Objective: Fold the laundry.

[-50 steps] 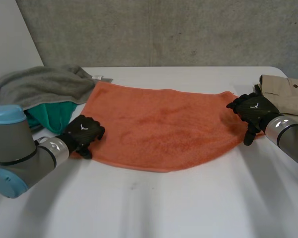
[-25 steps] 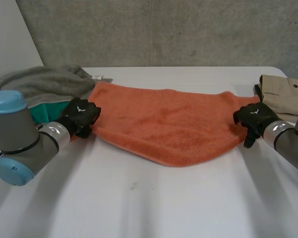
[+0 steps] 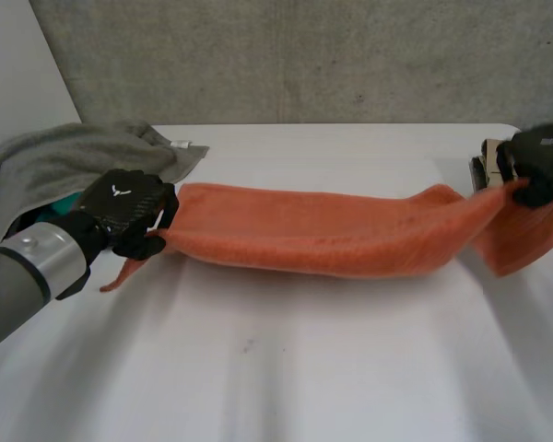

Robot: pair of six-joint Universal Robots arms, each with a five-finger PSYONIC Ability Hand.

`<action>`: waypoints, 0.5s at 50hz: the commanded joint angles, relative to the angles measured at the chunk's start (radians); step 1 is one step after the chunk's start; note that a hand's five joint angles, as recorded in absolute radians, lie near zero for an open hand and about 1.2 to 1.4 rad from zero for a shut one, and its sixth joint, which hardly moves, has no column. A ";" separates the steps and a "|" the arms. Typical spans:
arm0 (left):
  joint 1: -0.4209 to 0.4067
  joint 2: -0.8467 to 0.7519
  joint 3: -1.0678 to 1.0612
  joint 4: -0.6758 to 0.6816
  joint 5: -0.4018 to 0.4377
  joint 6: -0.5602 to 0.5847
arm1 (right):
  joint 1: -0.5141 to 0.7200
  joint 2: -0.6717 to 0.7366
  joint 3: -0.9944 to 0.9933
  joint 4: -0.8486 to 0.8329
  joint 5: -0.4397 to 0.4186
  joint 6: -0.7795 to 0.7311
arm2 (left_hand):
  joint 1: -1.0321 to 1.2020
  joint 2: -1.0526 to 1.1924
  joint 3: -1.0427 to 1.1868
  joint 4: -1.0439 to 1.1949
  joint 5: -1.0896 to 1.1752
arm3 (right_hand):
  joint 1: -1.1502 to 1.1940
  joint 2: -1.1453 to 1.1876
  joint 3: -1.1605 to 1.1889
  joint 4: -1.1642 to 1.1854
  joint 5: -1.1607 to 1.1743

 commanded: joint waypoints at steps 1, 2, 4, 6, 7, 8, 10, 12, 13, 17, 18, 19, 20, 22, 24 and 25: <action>-0.019 0.040 -0.046 0.000 0.015 -0.028 | 0.071 0.208 -0.234 -0.010 -0.075 0.038 | 0.237 0.202 0.209 0.202 0.239 | 0.286 0.222 0.220 0.207 0.232; -0.022 0.032 -0.046 0.000 0.014 -0.028 | 0.083 0.250 -0.267 -0.016 -0.080 0.030 | 0.237 0.202 0.209 0.202 0.239 | 0.286 0.222 0.220 0.207 0.232; -0.031 0.002 -0.043 -0.004 0.006 -0.027 | 0.112 0.377 -0.368 -0.035 -0.089 -0.011 | 0.237 0.202 0.209 0.202 0.239 | 0.286 0.222 0.220 0.207 0.232; -0.036 -0.020 -0.038 -0.006 0.000 -0.027 | 0.126 0.460 -0.440 -0.047 -0.086 -0.039 | 0.237 0.202 0.209 0.202 0.239 | 0.286 0.222 0.220 0.207 0.232; -0.042 -0.040 -0.032 -0.007 -0.009 -0.027 | 0.142 0.542 -0.516 -0.062 -0.080 -0.065 | 0.237 0.202 0.209 0.202 0.239 | 0.286 0.222 0.220 0.207 0.232; -0.045 -0.049 -0.029 -0.009 -0.014 -0.027 | 0.151 0.581 -0.553 -0.070 -0.074 -0.073 | 0.237 0.202 0.209 0.202 0.239 | 0.286 0.222 0.220 0.207 0.232; -0.054 -0.063 -0.021 -0.009 -0.026 -0.027 | 0.171 0.652 -0.616 -0.076 -0.055 -0.082 | 0.237 0.202 0.209 0.202 0.239 | -0.184 -0.248 -0.250 -0.263 -0.238; -0.065 -0.078 -0.007 -0.009 -0.044 -0.030 | 0.191 0.727 -0.687 -0.082 -0.023 -0.088 | 0.237 0.202 0.209 0.202 0.239 | -0.936 -1.000 -1.002 -1.015 -0.989; -0.069 -0.081 -0.001 -0.009 -0.051 -0.031 | 0.197 0.742 -0.704 -0.082 -0.009 -0.087 | 0.237 0.202 0.209 0.202 0.239 | -0.936 -1.000 -1.002 -1.015 -0.989; -0.082 -0.083 0.016 -0.013 -0.075 -0.033 | 0.202 0.726 -0.703 -0.081 0.089 -0.076 | 0.237 0.202 0.209 0.202 0.239 | -0.936 -1.000 -1.002 -1.015 -0.989; -0.082 -0.083 0.017 -0.015 -0.077 -0.034 | 0.202 0.704 -0.690 -0.079 0.110 -0.067 | 0.237 0.202 0.209 0.202 0.239 | -0.936 -1.000 -1.002 -1.015 -0.989; -0.080 -0.083 0.019 -0.018 -0.080 -0.036 | 0.199 0.652 -0.649 -0.073 0.153 -0.035 | 0.237 0.202 0.209 0.202 0.239 | -0.936 -1.000 -1.002 -1.015 -0.989; -0.080 -0.081 0.019 -0.016 -0.080 -0.036 | 0.197 0.623 -0.620 -0.068 0.169 -0.016 | 0.237 0.202 0.209 0.202 0.239 | -0.936 -1.000 -1.002 -1.015 -0.989; -0.080 -0.078 0.019 -0.015 -0.078 -0.038 | 0.192 0.551 -0.560 -0.068 0.198 0.022 | 0.237 0.202 0.209 0.202 0.239 | -0.936 -1.000 -1.002 -1.015 -0.989; -0.080 -0.070 0.019 -0.012 -0.078 -0.038 | 0.188 0.454 -0.459 -0.064 0.204 0.067 | 0.237 0.202 0.209 0.202 0.239 | -0.936 -1.000 -1.002 -1.015 -0.989; -0.079 -0.066 0.019 -0.012 -0.078 -0.038 | 0.189 0.427 -0.425 -0.061 0.198 0.071 | 0.237 0.202 0.209 0.202 0.239 | -0.936 -1.000 -1.002 -1.015 -0.989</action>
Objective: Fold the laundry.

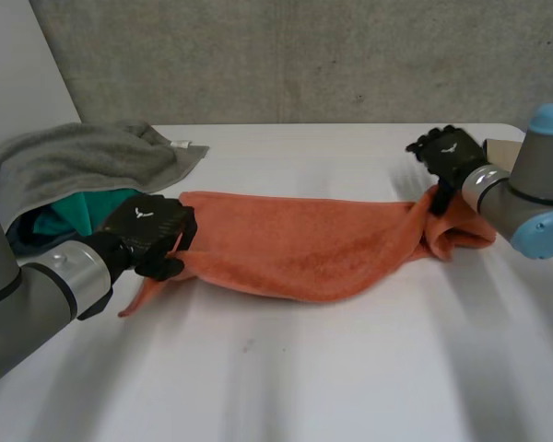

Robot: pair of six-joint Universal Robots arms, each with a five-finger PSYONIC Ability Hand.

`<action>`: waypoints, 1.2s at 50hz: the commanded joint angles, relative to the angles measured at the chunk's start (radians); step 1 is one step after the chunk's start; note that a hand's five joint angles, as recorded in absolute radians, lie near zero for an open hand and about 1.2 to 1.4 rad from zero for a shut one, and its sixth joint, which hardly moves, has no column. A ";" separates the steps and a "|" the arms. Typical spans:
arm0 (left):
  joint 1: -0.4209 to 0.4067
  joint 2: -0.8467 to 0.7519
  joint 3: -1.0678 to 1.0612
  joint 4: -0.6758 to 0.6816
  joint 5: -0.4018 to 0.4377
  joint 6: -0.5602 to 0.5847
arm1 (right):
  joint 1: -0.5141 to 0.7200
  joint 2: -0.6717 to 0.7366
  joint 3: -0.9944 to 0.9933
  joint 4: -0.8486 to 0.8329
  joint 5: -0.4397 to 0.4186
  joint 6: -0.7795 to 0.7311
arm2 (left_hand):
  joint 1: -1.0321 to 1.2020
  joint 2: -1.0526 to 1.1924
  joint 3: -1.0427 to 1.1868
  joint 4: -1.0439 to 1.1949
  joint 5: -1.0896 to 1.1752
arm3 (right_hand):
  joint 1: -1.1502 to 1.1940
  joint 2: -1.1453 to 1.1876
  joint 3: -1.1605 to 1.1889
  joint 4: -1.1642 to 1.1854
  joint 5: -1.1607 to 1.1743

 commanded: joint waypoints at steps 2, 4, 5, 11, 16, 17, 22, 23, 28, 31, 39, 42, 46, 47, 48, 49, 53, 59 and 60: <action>-0.001 0.032 0.007 0.003 -0.002 -0.004 | -0.021 -0.313 0.317 0.016 0.038 0.097 | 0.237 0.202 0.209 0.201 0.239 | -0.042 -0.029 -0.033 -0.037 -0.048; -0.001 0.035 0.007 0.003 -0.002 -0.006 | -0.029 -0.353 0.372 0.022 0.011 0.070 | 0.237 0.202 0.209 0.201 0.239 | -0.042 -0.029 -0.033 -0.037 -0.048; -0.003 0.038 0.009 0.006 -0.002 -0.009 | -0.035 -0.384 0.421 0.037 -0.021 0.024 | 0.237 0.202 0.209 0.201 0.239 | -0.042 -0.029 -0.033 -0.037 -0.048; 0.001 0.033 0.018 0.010 -0.007 -0.010 | -0.069 -0.450 0.541 0.103 -0.114 -0.217 | 0.237 0.202 0.209 0.201 0.239 | 0.131 0.144 0.140 0.136 0.125; 0.010 0.033 0.022 0.010 -0.004 -0.004 | -0.101 -0.473 0.627 0.146 -0.162 -0.414 | 0.237 0.202 0.209 0.201 0.239 | 0.389 0.402 0.398 0.394 0.383; 0.014 0.030 0.024 0.010 -0.005 -0.004 | -0.115 -0.481 0.657 0.152 -0.177 -0.462 | 0.237 0.202 0.209 0.201 0.239 | 0.450 0.464 0.459 0.455 0.445; 0.033 0.018 0.032 0.019 -0.004 -0.004 | -0.169 -0.515 0.744 0.151 -0.262 -0.550 | 0.237 0.202 0.209 0.201 0.239 | 0.477 0.491 0.486 0.483 0.472; 0.036 0.013 0.033 0.021 -0.004 -0.004 | -0.176 -0.522 0.754 0.151 -0.272 -0.555 | 0.237 0.202 0.209 0.201 0.239 | 0.472 0.485 0.480 0.477 0.466; 0.043 -0.017 0.051 0.021 -0.002 -0.004 | -0.219 -0.567 0.799 0.151 -0.328 -0.546 | 0.237 0.202 0.209 0.201 0.239 | 0.404 0.417 0.413 0.409 0.398; 0.040 -0.036 0.065 0.019 -0.007 -0.003 | -0.236 -0.588 0.817 0.149 -0.354 -0.547 | 0.237 0.202 0.209 0.201 0.239 | 0.401 0.414 0.410 0.406 0.395; 0.030 -0.071 0.117 0.016 -0.013 -0.004 | -0.274 -0.656 0.819 0.165 -0.375 -0.503 | 0.237 0.202 0.209 0.201 0.239 | 0.339 0.352 0.348 0.344 0.333; 0.027 -0.073 0.139 0.007 -0.024 -0.007 | -0.268 -0.657 0.825 0.162 -0.374 -0.463 | 0.237 0.202 0.209 0.201 0.239 | 0.337 0.350 0.346 0.342 0.331; 0.020 -0.070 0.144 -0.002 -0.031 -0.009 | -0.255 -0.601 0.807 0.146 -0.342 -0.390 | 0.237 0.202 0.209 0.201 0.239 | 0.131 0.144 0.140 0.136 0.126; 0.019 -0.070 0.144 -0.002 -0.031 -0.009 | -0.250 -0.582 0.799 0.142 -0.328 -0.360 | 0.237 0.202 0.209 0.201 0.239 | 0.128 0.141 0.137 0.133 0.122; 0.019 -0.070 0.140 0.000 -0.033 -0.009 | -0.238 -0.555 0.787 0.133 -0.293 -0.298 | 0.237 0.202 0.209 0.201 0.239 | 0.128 0.141 0.137 0.133 0.122; 0.017 -0.071 0.140 0.000 -0.033 -0.009 | -0.230 -0.545 0.781 0.129 -0.274 -0.265 | 0.237 0.202 0.209 0.201 0.239 | 0.128 0.141 0.137 0.133 0.122; 0.019 -0.073 0.136 -0.004 -0.033 -0.009 | -0.202 -0.504 0.773 0.116 -0.197 -0.130 | 0.237 0.202 0.209 0.201 0.239 | 0.140 0.153 0.149 0.145 0.134; 0.022 -0.073 0.124 -0.002 -0.031 -0.009 | -0.184 -0.440 0.761 0.071 -0.162 -0.004 | 0.237 0.202 0.209 0.201 0.239 | 0.210 0.223 0.219 0.215 0.204; 0.020 -0.073 0.121 0.000 -0.033 -0.007 | -0.172 -0.418 0.747 0.048 -0.154 0.026 | 0.237 0.202 0.209 0.201 0.239 | 0.373 0.386 0.382 0.378 0.367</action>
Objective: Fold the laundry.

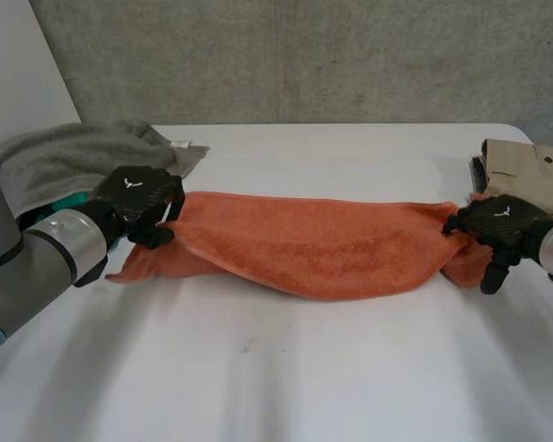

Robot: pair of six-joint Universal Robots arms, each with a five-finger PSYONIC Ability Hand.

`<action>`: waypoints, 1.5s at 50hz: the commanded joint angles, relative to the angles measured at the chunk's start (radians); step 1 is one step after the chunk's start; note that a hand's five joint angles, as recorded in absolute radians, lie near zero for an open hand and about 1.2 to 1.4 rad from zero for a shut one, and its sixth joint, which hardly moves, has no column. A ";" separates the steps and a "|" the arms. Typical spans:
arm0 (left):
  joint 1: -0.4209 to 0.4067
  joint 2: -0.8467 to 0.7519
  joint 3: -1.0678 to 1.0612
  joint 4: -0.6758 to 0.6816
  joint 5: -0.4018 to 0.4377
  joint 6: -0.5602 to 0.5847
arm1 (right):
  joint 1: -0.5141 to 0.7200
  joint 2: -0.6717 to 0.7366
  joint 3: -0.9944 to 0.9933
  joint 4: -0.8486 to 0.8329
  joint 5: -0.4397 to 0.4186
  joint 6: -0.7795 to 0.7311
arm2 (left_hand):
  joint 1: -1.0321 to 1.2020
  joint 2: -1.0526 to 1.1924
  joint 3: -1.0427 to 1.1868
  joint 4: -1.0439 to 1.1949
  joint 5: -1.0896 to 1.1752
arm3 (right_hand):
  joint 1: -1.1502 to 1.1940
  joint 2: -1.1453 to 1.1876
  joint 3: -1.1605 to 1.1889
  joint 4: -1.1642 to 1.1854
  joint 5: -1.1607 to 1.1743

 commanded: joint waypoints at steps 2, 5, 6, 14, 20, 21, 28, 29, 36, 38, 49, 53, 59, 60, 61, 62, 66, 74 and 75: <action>0.002 0.001 -0.015 0.001 0.002 0.003 | 0.042 0.095 -0.043 -0.076 0.069 0.185 | 0.237 0.202 0.209 0.201 0.239 | 0.594 0.587 0.606 0.605 0.627; 0.005 0.007 -0.017 -0.005 0.002 0.000 | 0.048 0.092 -0.064 -0.073 0.112 0.258 | 0.237 0.202 0.209 0.201 0.239 | 1.037 1.030 1.049 1.048 1.070; 0.006 0.010 -0.018 -0.008 0.002 0.000 | 0.049 0.084 -0.064 -0.067 0.121 0.275 | 0.237 0.202 0.209 0.201 0.239 | 1.037 1.030 1.049 1.048 1.070; 0.024 0.145 -0.055 -0.057 0.013 -0.004 | 0.003 -0.161 -0.075 0.117 0.118 0.280 | 0.237 0.202 0.209 0.201 0.239 | 1.037 1.030 1.049 1.048 1.070; 0.046 0.247 -0.079 -0.069 0.027 -0.024 | -0.089 -0.217 -0.222 0.359 0.020 0.213 | 0.237 0.202 0.209 0.201 0.239 | 1.037 1.030 1.049 1.048 1.070; 0.046 0.254 -0.082 -0.069 0.030 -0.027 | -0.092 -0.207 -0.251 0.385 0.011 0.213 | 0.237 0.202 0.209 0.201 0.239 | 1.037 1.030 1.049 1.048 1.070; 0.044 0.244 -0.093 -0.063 0.036 -0.037 | -0.044 0.035 -0.539 0.517 0.037 0.219 | 0.237 0.202 0.209 0.201 0.239 | 1.037 1.030 1.049 1.048 1.070; 0.043 0.232 -0.092 -0.063 0.036 -0.035 | -0.031 0.068 -0.567 0.521 0.048 0.216 | 0.237 0.202 0.209 0.201 0.239 | 1.037 1.030 1.049 1.048 1.070; 0.015 0.087 -0.052 -0.063 0.028 -0.023 | 0.077 0.361 -0.773 0.444 0.178 0.209 | 0.237 0.202 0.209 0.201 0.239 | 1.037 1.030 1.049 1.048 1.070; 0.006 0.040 -0.021 -0.068 0.018 -0.021 | 0.094 0.411 -0.799 0.389 0.206 0.213 | 0.237 0.202 0.209 0.201 0.239 | 1.037 1.030 1.049 1.048 1.070; -0.003 -0.036 0.068 -0.104 -0.027 -0.026 | 0.114 0.371 -0.695 0.070 0.318 0.255 | 0.237 0.202 0.209 0.201 0.239 | -0.185 -0.192 -0.173 -0.174 -0.152; -0.002 -0.032 0.071 -0.103 -0.025 -0.026 | 0.097 0.230 -0.565 0.027 0.266 0.251 | 0.237 0.202 0.209 0.201 0.239 | -0.185 -0.192 -0.173 -0.174 -0.152; 0.000 -0.023 0.068 -0.088 -0.025 -0.029 | 0.059 0.024 -0.356 0.014 0.082 0.118 | 0.237 0.202 0.209 0.201 0.239 | -0.088 -0.095 -0.077 -0.077 -0.055; 0.000 -0.023 0.065 -0.088 -0.025 -0.029 | 0.051 0.006 -0.334 0.016 0.059 0.098 | 0.237 0.202 0.209 0.201 0.239 | -0.044 -0.051 -0.033 -0.033 -0.011; 0.002 -0.022 0.063 -0.086 -0.025 -0.029 | 0.037 -0.023 -0.290 0.020 0.016 0.058 | 0.237 0.202 0.209 0.201 0.239 | 0.041 0.034 0.052 0.052 0.074; 0.002 -0.022 0.062 -0.086 -0.025 -0.029 | 0.029 -0.032 -0.268 0.025 -0.001 0.036 | 0.237 0.202 0.209 0.201 0.239 | 0.074 0.066 0.085 0.084 0.106; 0.005 -0.022 0.051 -0.086 -0.024 -0.030 | 0.003 -0.043 -0.183 0.042 -0.064 -0.047 | 0.237 0.202 0.209 0.201 0.239 | 0.288 0.281 0.299 0.299 0.321; 0.014 -0.022 0.036 -0.083 -0.012 -0.027 | -0.024 0.018 -0.072 0.034 -0.119 -0.182 | 0.237 0.202 0.209 0.201 0.239 | 0.294 0.287 0.306 0.305 0.327; 0.014 -0.022 0.036 -0.081 -0.012 -0.027 | -0.024 0.026 -0.063 0.030 -0.122 -0.188 | 0.237 0.202 0.209 0.201 0.239 | 0.271 0.264 0.282 0.282 0.304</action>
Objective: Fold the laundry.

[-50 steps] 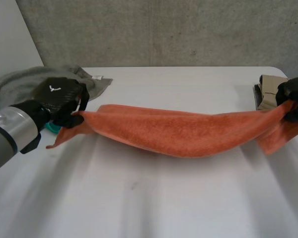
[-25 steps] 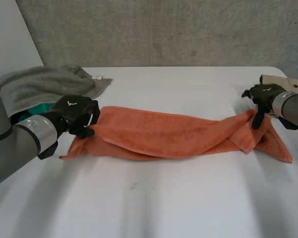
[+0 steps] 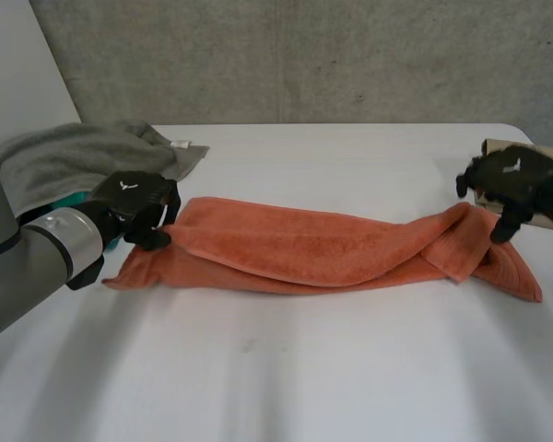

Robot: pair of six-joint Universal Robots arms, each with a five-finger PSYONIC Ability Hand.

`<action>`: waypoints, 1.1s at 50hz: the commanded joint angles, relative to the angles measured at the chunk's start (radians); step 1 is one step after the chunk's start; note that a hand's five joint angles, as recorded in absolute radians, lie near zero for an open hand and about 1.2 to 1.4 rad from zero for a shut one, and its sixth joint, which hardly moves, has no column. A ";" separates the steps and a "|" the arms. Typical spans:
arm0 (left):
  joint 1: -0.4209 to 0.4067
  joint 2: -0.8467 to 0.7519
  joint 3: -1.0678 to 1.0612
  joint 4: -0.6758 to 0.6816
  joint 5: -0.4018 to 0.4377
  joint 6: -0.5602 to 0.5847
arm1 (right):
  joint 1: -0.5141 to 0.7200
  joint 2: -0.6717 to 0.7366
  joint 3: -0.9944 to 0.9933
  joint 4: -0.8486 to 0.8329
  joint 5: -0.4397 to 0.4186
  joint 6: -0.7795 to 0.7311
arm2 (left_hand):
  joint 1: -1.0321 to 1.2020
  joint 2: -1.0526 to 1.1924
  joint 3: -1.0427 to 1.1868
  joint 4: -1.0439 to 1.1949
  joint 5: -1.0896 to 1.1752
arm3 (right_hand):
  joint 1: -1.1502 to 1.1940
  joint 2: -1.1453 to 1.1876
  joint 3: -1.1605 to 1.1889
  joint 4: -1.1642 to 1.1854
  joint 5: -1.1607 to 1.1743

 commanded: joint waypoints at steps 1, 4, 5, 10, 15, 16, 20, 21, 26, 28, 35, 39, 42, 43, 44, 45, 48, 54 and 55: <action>0.005 -0.003 -0.009 0.004 0.008 0.003 | -0.010 0.066 0.074 -0.020 -0.030 -0.091 | 0.237 0.200 0.207 0.201 0.239 | 0.015 0.013 0.011 0.015 0.011; 0.005 -0.006 -0.009 0.007 0.008 0.006 | -0.007 0.106 0.085 -0.062 -0.035 -0.108 | 0.237 0.200 0.207 0.201 0.239 | -0.079 -0.081 -0.083 -0.079 -0.083; 0.005 -0.006 -0.008 0.008 0.008 0.006 | -0.007 0.115 0.086 -0.072 -0.035 -0.110 | 0.237 0.200 0.207 0.201 0.239 | -0.099 -0.102 -0.104 -0.100 -0.103; 0.007 -0.013 -0.003 0.011 0.005 0.007 | -0.003 0.163 0.092 -0.149 -0.033 -0.116 | 0.237 0.200 0.207 0.201 0.239 | -0.114 -0.117 -0.118 -0.115 -0.118; 0.010 -0.029 0.006 0.016 0.005 0.010 | 0.003 0.195 0.091 -0.210 -0.032 -0.119 | 0.237 0.200 0.207 0.201 0.239 | -0.091 -0.093 -0.095 -0.091 -0.095; 0.011 -0.033 0.009 0.018 0.005 0.012 | 0.003 0.203 0.089 -0.221 -0.030 -0.119 | 0.237 0.200 0.207 0.201 0.239 | -0.076 -0.079 -0.080 -0.077 -0.080; 0.014 -0.052 0.019 0.025 0.007 0.018 | 0.010 0.227 0.075 -0.283 -0.026 -0.111 | 0.237 0.200 0.207 0.201 0.239 | 0.106 0.103 0.101 0.105 0.102; 0.014 -0.061 0.025 0.027 0.007 0.020 | 0.013 0.238 0.066 -0.305 -0.023 -0.104 | 0.237 0.200 0.207 0.201 0.239 | 0.245 0.243 0.241 0.245 0.241; 0.014 -0.107 0.057 0.028 0.005 0.024 | 0.020 0.246 0.025 -0.361 -0.021 -0.047 | 0.237 0.200 0.207 0.201 0.239 | 0.817 0.814 0.813 0.816 0.813; 0.014 -0.139 0.087 0.036 0.004 0.032 | 0.025 0.244 0.002 -0.382 -0.019 -0.001 | 0.237 0.200 0.207 0.201 0.239 | 0.817 0.814 0.813 0.816 0.813; 0.010 -0.253 0.333 0.100 -0.025 0.075 | 0.046 0.247 -0.242 -0.548 0.037 0.309 | 0.237 0.200 0.207 0.201 0.239 | 0.817 0.814 0.813 0.816 0.813; -0.004 -0.297 0.645 0.152 -0.103 0.047 | 0.069 0.301 -0.546 -0.660 0.268 0.525 | 0.237 0.200 0.207 0.201 0.239 | 0.817 0.814 0.813 0.816 0.813; -0.018 -0.291 0.781 0.212 -0.162 -0.009 | 0.083 0.319 -0.685 -0.701 0.373 0.597 | 0.237 0.200 0.207 0.201 0.239 | 0.817 0.814 0.813 0.816 0.813; -0.021 -0.273 0.846 0.264 -0.201 -0.052 | 0.086 0.326 -0.764 -0.727 0.426 0.637 | 0.237 0.200 0.207 0.201 0.239 | 0.817 0.814 0.813 0.816 0.813; -0.022 -0.264 0.867 0.293 -0.222 -0.078 | 0.085 0.327 -0.797 -0.741 0.445 0.653 | 0.237 0.200 0.207 0.201 0.239 | 0.817 0.814 0.813 0.816 0.813; -0.022 -0.253 0.877 0.326 -0.237 -0.100 | 0.083 0.329 -0.826 -0.750 0.461 0.671 | 0.237 0.200 0.207 0.201 0.239 | 0.817 0.814 0.813 0.816 0.813; -0.023 -0.208 0.872 0.425 -0.277 -0.155 | 0.083 0.327 -0.885 -0.775 0.465 0.735 | 0.237 0.200 0.207 0.201 0.239 | 0.817 0.814 0.813 0.816 0.813; -0.022 -0.162 0.744 0.443 -0.223 -0.164 | 0.094 0.301 -0.822 -0.709 0.386 0.775 | 0.237 0.200 0.207 0.201 0.239 | 0.817 0.814 0.813 0.816 0.813; -0.021 -0.153 0.685 0.441 -0.201 -0.164 | 0.097 0.286 -0.775 -0.686 0.345 0.777 | 0.237 0.200 0.207 0.201 0.239 | 0.817 0.814 0.813 0.816 0.813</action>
